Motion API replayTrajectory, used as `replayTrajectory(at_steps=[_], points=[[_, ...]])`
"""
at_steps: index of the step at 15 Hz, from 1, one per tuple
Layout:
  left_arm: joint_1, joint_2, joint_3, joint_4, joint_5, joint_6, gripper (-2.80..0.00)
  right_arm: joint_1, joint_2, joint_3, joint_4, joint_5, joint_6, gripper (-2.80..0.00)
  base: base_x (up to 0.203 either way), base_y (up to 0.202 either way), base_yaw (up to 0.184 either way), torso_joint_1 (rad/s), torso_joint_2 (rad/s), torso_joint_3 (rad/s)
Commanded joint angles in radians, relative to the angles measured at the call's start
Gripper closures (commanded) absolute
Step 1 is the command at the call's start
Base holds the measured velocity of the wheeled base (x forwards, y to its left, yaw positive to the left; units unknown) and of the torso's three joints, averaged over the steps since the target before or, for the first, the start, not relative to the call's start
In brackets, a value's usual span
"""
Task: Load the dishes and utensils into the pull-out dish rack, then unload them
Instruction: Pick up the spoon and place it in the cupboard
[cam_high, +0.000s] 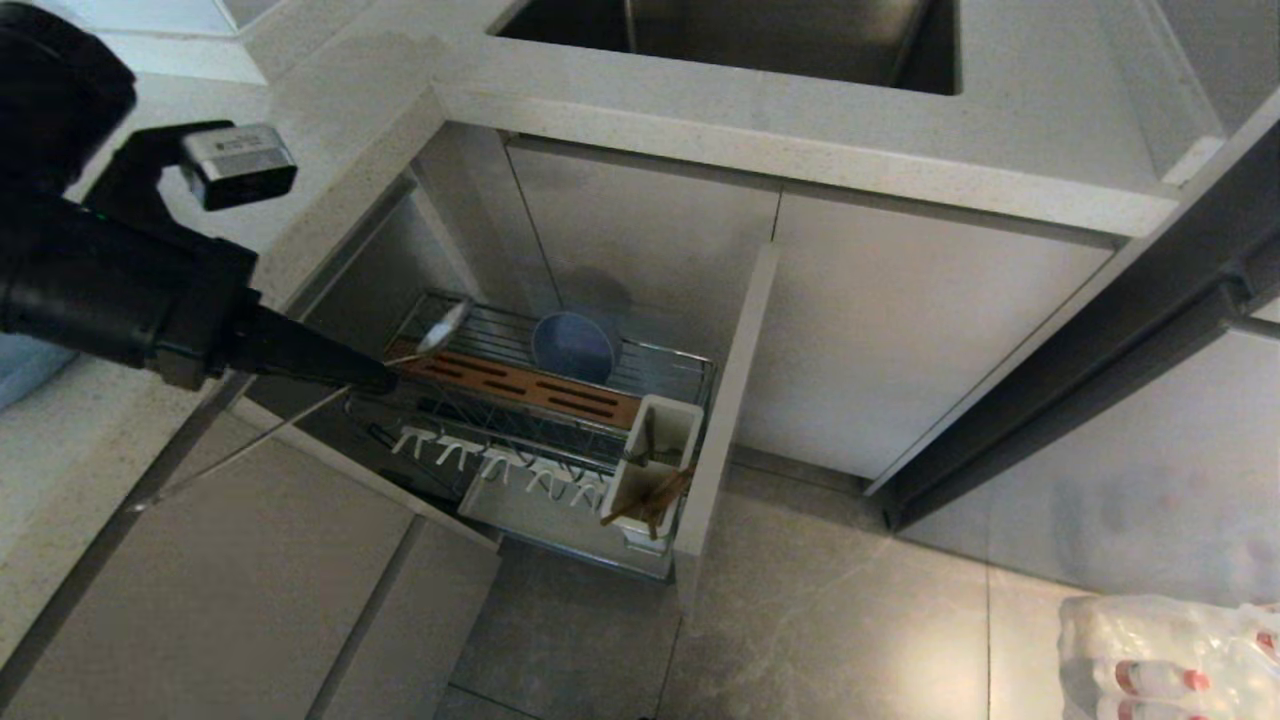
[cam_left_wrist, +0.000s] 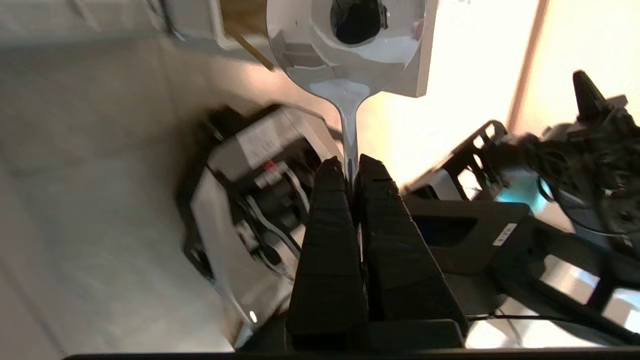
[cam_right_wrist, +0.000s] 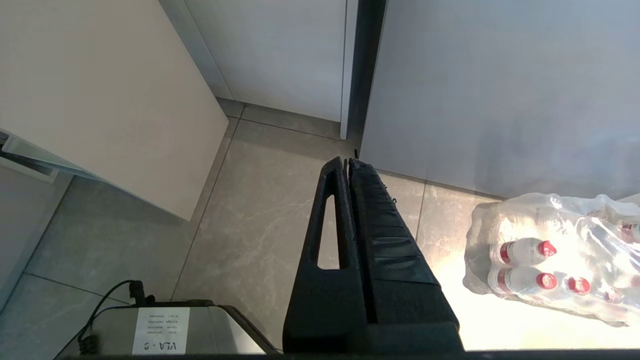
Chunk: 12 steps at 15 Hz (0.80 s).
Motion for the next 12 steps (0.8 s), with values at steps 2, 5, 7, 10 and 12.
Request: replayTrajectory(at_steps=[2,5,7,10,12], points=[[-0.077,0.088,-0.015,0.004,0.028,-0.059,0.00,0.000,0.002,0.000,0.000,0.000,0.000,0.00,0.000,0.000,0.000,0.000,0.00,0.000],[-0.187,0.174,-0.059,-0.002,0.124,-0.207,0.00,0.000,0.002,0.000,0.000,0.000,0.000,0.00,0.000,0.000,0.000,0.000,0.00,0.000],[-0.242,0.224,-0.071,-0.037,0.182,-0.277,0.00,0.000,0.002,0.000,0.000,0.000,0.000,0.00,0.000,0.000,0.000,0.000,0.00,0.000],[-0.284,0.307,-0.072,-0.132,0.278,-0.389,0.00,0.000,0.000,0.000,0.000,0.000,0.000,0.00,0.000,0.000,0.000,0.000,0.00,0.000],[-0.297,0.346,-0.073,-0.202,0.309,-0.437,0.00,0.000,0.002,0.000,0.000,0.000,0.000,0.00,0.000,0.000,0.000,0.000,0.00,0.000]])
